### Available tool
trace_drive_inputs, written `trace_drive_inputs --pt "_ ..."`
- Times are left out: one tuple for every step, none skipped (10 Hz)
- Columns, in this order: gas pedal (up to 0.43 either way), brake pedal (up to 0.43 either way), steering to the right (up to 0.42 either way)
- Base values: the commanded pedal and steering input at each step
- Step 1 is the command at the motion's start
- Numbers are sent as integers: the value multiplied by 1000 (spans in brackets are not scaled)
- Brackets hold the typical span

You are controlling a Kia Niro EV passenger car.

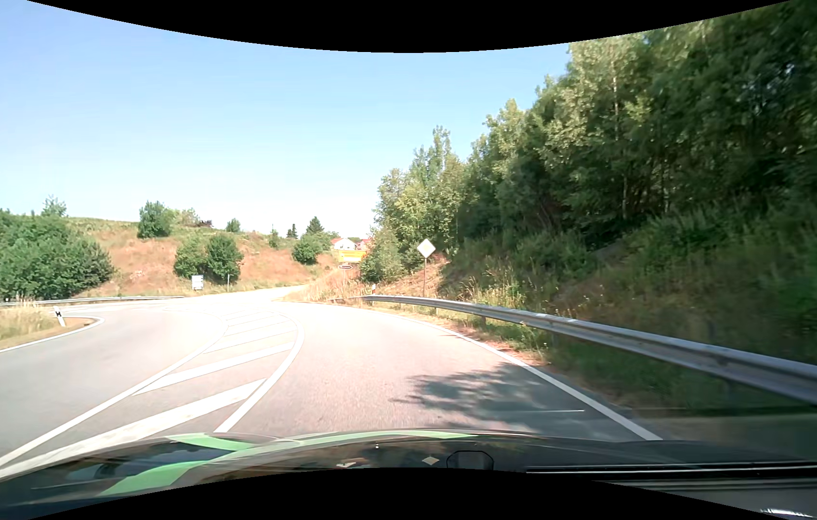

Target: Follow the waypoints while adhering to traffic rules and regulations

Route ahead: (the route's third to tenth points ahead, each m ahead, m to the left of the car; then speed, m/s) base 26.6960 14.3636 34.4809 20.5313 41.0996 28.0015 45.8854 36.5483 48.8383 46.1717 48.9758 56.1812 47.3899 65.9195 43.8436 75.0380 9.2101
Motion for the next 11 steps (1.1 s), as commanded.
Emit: trace_drive_inputs --pt "177 0 -98" --pt "169 0 -98" --pt "157 0 -98" --pt "157 0 -97" --pt "157 0 -97" --pt "157 0 -97" --pt "169 0 -97" --pt "169 0 -97" --pt "169 0 -97" --pt "169 0 -97" --pt "150 0 -97"
